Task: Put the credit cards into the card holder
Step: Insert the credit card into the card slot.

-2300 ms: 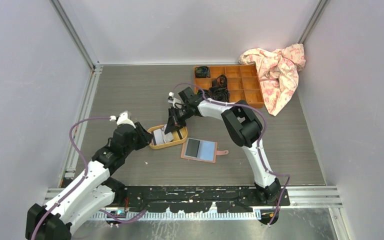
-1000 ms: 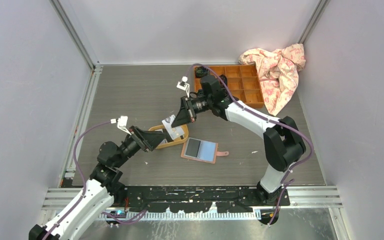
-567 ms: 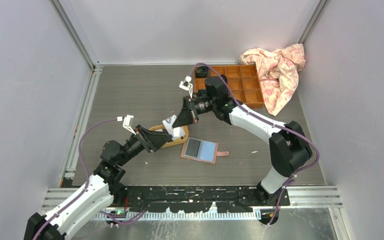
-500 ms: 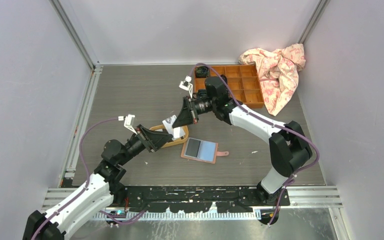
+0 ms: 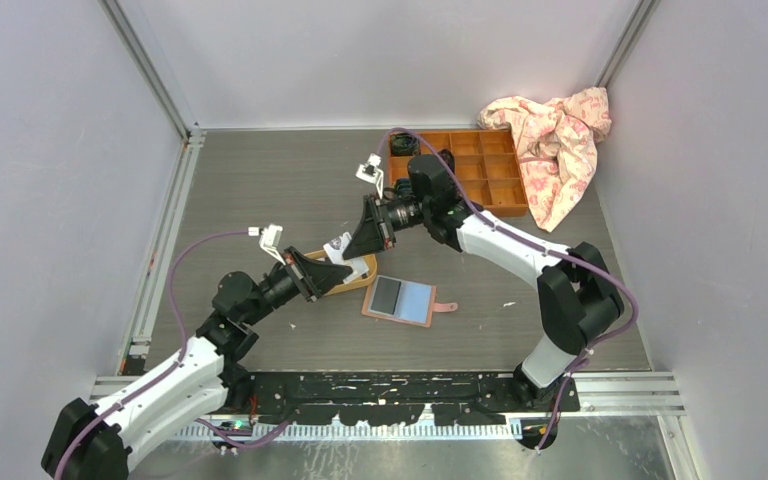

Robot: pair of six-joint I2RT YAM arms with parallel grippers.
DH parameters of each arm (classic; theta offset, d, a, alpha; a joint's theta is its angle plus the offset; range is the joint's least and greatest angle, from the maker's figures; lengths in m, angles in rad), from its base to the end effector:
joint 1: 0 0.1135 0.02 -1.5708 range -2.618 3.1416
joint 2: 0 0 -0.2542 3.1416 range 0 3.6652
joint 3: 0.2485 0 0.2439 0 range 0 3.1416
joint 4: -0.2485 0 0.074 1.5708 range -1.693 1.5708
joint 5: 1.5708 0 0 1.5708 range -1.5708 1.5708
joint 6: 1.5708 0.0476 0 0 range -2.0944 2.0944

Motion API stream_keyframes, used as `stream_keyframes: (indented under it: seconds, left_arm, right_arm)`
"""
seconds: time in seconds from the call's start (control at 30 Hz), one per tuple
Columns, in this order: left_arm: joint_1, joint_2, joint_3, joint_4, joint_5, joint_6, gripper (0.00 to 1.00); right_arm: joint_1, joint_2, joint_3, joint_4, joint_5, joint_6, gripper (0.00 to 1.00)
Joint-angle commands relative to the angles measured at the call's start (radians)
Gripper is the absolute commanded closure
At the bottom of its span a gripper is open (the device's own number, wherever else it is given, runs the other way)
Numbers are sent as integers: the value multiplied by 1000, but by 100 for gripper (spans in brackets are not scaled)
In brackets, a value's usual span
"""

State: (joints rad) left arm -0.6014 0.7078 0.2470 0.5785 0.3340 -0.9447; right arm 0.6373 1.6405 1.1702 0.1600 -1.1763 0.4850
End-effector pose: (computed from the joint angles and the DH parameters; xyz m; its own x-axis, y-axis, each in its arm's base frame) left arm 0.1424 -0.1167 0.2414 -0.5939 -0.5209 -0.6131 0.5490 0.2947 -0.7822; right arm 0.2660 0.2516 0.2852 -0.6531 -0.2606 -0.7110 -0.7130 -0.1048 0.6933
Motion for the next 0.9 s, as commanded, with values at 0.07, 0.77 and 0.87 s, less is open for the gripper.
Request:
stream_keyframes:
  seconds: [0.07,0.77,0.87]
  left_arm:
    - [-3,-35,4,58,9,33,100]
    - [-277,23,-55,-150,-110,150,100]
    - [-289,147,-29,-82,-99,177,100]
  right_arm:
    - [-28,-77,32,-111,10,-187,45]
    - [-288,-557,-446,-678,341,-1462,1]
    - [-231,-494,-462,-679,433,-1530,1]
